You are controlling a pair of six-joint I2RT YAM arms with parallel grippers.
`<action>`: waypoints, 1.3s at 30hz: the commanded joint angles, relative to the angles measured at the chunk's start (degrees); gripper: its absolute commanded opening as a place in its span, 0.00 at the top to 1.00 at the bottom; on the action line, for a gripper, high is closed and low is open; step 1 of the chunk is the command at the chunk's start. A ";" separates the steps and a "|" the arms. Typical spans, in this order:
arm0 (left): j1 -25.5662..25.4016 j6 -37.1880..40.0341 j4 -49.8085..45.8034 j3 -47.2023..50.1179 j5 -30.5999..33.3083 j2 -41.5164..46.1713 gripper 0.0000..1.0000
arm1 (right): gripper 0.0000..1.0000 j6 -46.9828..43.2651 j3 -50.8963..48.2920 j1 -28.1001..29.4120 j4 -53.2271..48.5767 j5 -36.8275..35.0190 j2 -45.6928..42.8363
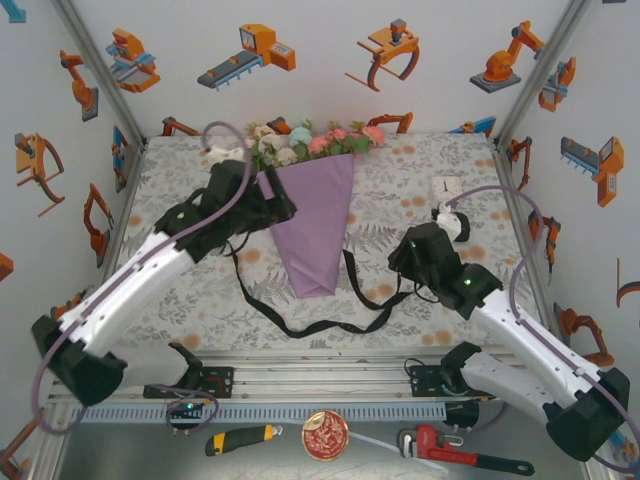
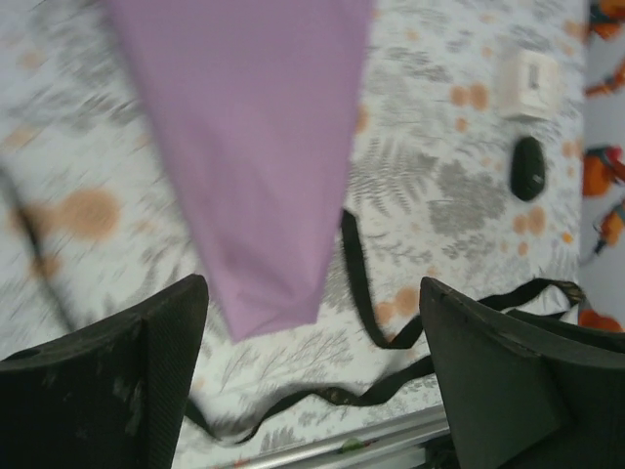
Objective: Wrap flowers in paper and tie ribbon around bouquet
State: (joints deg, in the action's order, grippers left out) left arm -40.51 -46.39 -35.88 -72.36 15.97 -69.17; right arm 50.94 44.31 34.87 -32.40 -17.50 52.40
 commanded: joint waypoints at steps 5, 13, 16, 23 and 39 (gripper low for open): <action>2.66 -24.20 -18.96 19.69 3.85 11.85 0.27 | 0.25 -4.45 8.91 -3.06 -25.64 3.90 5.12; 2.79 -19.52 -6.96 27.92 -3.53 5.03 0.31 | 0.37 -27.46 8.38 -3.06 -4.77 28.67 10.64; 2.85 -19.12 -4.60 28.44 -5.77 -0.71 0.32 | 0.40 -31.34 8.63 -3.06 -1.54 28.40 17.21; 3.94 -19.18 2.56 32.47 -8.58 -5.98 0.38 | 0.42 -32.91 6.34 -3.10 5.94 32.80 27.79; 6.21 -15.34 -1.31 27.43 -5.78 -9.96 1.00 | 1.00 -29.67 5.09 -3.51 8.00 32.37 35.56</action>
State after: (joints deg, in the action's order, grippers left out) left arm -35.42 -63.46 -34.39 -42.61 8.62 -79.77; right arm 20.03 48.73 31.90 -24.80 14.20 88.58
